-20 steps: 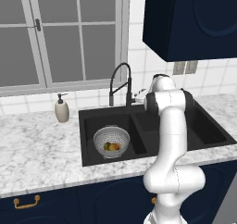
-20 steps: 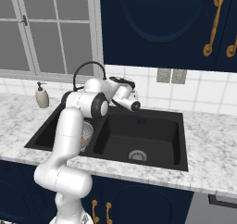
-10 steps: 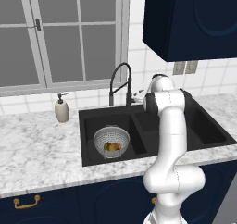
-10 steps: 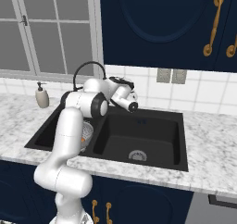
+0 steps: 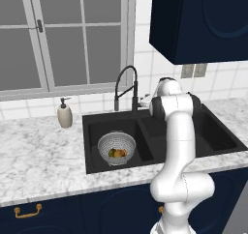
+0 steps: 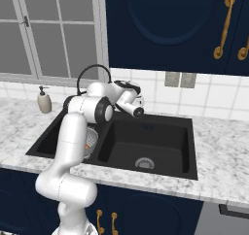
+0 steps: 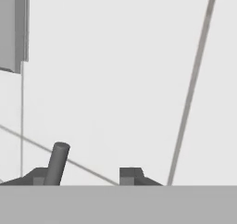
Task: Put the colander in the sink, put the pear, kiwi, tangerine in the colander, and turn on the sink faucet and pour water over the colander.
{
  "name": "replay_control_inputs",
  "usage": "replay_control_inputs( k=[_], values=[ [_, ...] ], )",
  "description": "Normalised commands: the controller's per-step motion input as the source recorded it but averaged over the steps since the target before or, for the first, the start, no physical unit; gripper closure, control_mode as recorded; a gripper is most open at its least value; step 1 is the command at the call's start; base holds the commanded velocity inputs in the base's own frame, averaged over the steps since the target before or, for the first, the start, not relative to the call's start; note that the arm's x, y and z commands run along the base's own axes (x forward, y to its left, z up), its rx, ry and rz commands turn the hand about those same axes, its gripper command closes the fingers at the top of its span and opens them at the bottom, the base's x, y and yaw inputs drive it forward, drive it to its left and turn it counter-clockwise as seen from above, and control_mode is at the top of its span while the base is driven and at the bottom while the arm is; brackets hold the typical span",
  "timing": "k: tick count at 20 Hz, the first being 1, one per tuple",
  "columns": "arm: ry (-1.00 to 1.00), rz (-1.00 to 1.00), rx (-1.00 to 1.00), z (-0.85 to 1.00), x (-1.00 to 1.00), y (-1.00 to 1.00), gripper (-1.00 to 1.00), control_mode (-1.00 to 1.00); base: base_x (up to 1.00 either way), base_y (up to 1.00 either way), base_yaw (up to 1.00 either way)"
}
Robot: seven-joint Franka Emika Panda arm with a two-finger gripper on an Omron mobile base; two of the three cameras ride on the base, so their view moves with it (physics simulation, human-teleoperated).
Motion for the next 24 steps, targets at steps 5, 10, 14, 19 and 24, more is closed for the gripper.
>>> replay_control_inputs(
  k=[5,10,14,19,24],
  values=[
    [0.0,-0.03,0.0,-0.07,0.0,-0.62,1.0,-1.0,0.0,0.0,0.0],
    [0.0,-0.02,0.0,-0.08,0.0,-0.7,1.0,-1.0,0.0,0.0,0.0],
    [0.0,-0.01,0.0,-0.1,0.0,-0.72,1.0,-1.0,0.0,0.0,0.0],
    [0.0,-0.01,0.0,-0.14,0.0,-0.75,1.0,-1.0,0.0,0.0,0.0],
    [0.0,0.0,0.0,-0.16,0.0,-0.74,1.0,-1.0,0.0,0.0,0.0]
  ],
)
